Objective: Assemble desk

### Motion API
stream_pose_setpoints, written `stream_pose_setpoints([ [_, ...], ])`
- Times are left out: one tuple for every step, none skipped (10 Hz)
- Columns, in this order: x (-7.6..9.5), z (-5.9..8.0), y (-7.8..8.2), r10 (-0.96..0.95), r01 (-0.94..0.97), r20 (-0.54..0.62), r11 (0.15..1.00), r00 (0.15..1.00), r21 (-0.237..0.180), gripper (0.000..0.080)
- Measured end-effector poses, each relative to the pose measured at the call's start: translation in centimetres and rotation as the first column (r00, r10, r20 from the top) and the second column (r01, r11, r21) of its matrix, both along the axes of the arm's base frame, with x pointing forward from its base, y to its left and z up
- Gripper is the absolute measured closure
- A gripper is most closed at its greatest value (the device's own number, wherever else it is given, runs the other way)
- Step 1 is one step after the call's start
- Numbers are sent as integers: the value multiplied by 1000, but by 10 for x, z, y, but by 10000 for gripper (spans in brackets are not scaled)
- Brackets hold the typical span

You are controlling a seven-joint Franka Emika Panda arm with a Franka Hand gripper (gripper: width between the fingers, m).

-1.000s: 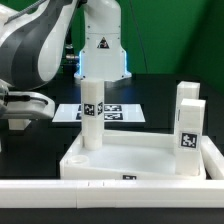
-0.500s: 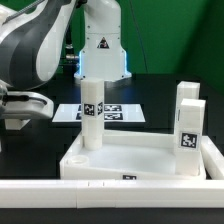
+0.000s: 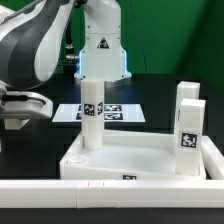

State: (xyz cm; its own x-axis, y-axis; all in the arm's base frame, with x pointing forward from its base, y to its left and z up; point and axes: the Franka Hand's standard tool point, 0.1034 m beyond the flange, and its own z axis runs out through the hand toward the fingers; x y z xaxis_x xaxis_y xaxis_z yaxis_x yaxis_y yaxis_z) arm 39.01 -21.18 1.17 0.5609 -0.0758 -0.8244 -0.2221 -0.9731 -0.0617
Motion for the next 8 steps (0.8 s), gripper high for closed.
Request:
stream_pose_setpoints([
  [2, 2, 0, 0, 0, 6, 1000, 1000, 0, 511],
  [11, 20, 3, 17, -17, 18, 1000, 1000, 3, 511],
  [28, 48, 10, 20, -21, 66, 1000, 998, 10, 511],
  [41, 74, 17, 22, -24, 123, 1000, 992, 18, 511],
  [48, 93, 19, 31, -35, 153, 999, 988, 20, 511],
  [56, 98, 17, 36, -38, 227, 999, 973, 5, 511],
  [58, 93, 13, 44, -39, 303, 999, 952, -23, 511],
  [57, 94, 12, 47, -36, 350, 999, 936, -36, 511],
])
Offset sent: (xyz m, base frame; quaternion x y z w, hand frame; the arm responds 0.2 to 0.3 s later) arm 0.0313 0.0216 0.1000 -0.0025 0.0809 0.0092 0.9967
